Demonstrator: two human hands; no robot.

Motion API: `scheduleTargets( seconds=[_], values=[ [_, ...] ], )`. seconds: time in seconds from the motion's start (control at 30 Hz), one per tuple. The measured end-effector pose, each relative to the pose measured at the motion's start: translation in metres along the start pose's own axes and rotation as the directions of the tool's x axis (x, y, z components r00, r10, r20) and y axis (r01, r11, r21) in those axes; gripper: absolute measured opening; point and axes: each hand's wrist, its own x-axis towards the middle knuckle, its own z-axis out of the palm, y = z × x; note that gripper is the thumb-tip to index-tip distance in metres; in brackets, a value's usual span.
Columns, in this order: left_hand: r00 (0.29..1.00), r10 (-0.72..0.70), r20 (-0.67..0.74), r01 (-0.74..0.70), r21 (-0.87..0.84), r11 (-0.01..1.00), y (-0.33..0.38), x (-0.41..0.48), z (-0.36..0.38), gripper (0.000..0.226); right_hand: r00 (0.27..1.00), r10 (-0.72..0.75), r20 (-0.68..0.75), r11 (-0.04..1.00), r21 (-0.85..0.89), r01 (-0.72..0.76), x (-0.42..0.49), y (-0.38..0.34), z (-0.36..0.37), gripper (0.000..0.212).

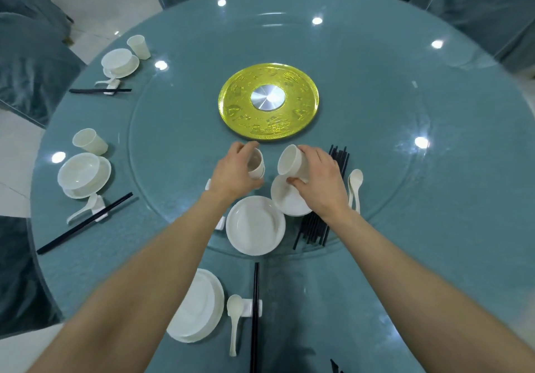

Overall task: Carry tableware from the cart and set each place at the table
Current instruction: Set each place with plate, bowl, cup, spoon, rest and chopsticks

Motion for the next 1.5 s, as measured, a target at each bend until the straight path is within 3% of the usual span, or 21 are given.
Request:
scheduleTargets(
  seconds=[0.13, 0.23, 0.33, 0.53, 0.73, 0.87, 1.13, 1.33, 1.5],
  values=[
    [1.0, 0.002, 0.023, -0.003, 0.052, 0.999, -0.002, -0.001, 0.009, 0.097, 1.0, 0.003, 0.004, 1.0, 0.008, -0.003, -0.004, 0.001, -0.002, 0.072],
    [0.999, 0.004, 0.052, -0.007, 0.065, 0.998, 0.001, -0.005, 0.003, 0.111, 1.0, -0.002, 0.011, 1.0, 0.014, 0.002, -0.008, -0.002, -0.003, 0.072],
    [0.999, 0.011, 0.041, -0.012, 0.005, 1.0, 0.003, -0.012, -0.011, 0.118, 1.0, -0.016, 0.019, 0.999, 0.037, 0.015, -0.013, -0.008, -0.004, 0.072],
    [0.995, 0.054, -0.079, -0.073, -0.26, 0.963, 0.01, -0.049, -0.053, 0.094, 0.996, -0.084, 0.026, 0.994, 0.076, 0.082, -0.021, -0.034, -0.005, 0.07],
    [0.999, 0.012, 0.039, 0.007, -0.449, 0.894, 0.002, -0.098, -0.074, 0.066, 0.978, -0.197, 0.074, 0.974, 0.128, 0.187, -0.039, -0.083, 0.014, 0.068],
    [0.996, -0.089, -0.013, 0.075, -0.428, 0.901, -0.025, -0.128, -0.083, 0.055, 0.951, -0.274, 0.144, 0.954, 0.163, 0.251, -0.054, -0.11, 0.032, 0.068],
    [0.954, -0.28, -0.105, 0.243, -0.273, 0.931, -0.091, -0.194, -0.095, 0.059, 0.906, -0.283, 0.315, 0.956, 0.167, 0.241, -0.086, -0.13, 0.063, 0.064],
    [0.902, -0.428, -0.055, 0.426, -0.048, 0.904, -0.143, -0.219, -0.075, 0.074, 0.9, -0.282, 0.333, 0.958, 0.141, 0.248, -0.094, -0.132, 0.069, 0.053],
    [0.889, -0.455, 0.049, 0.453, 0.057, 0.89, -0.166, -0.224, -0.056, 0.079, 0.9, -0.259, 0.351, 0.966, 0.122, 0.23, -0.095, -0.132, 0.07, 0.052]
  ],
)
